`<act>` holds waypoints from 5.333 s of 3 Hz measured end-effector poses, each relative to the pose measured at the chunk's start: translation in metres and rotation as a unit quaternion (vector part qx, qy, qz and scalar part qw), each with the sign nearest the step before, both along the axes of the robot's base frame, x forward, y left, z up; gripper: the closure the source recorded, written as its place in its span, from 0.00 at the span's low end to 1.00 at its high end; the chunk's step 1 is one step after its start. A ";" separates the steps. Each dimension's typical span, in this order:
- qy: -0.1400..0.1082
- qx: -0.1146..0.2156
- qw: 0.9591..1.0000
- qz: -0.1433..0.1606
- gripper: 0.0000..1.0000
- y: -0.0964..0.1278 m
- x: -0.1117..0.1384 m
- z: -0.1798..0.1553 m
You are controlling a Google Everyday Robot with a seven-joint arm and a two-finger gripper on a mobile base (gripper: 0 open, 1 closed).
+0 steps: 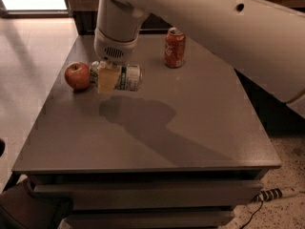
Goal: Place 7up can upright
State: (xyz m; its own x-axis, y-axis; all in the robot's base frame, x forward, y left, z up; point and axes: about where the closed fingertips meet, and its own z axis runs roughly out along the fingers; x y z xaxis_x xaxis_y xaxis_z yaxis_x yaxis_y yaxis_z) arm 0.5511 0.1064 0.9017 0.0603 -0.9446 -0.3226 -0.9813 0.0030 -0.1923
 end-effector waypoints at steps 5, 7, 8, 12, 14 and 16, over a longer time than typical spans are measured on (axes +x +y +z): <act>-0.106 0.456 0.883 0.031 1.00 0.009 -0.009 0.026; -0.113 0.542 0.832 -0.042 1.00 -0.008 0.011 0.020; -0.092 0.542 0.832 -0.077 1.00 -0.016 0.015 0.003; -0.049 0.525 0.840 -0.124 0.62 -0.030 0.018 -0.019; -0.048 0.525 0.841 -0.121 0.15 -0.026 0.017 -0.019; -0.047 0.525 0.841 -0.119 0.00 -0.024 0.016 -0.018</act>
Offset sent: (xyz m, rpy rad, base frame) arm 0.0259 -0.0197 0.0619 0.7325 -0.2736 0.1411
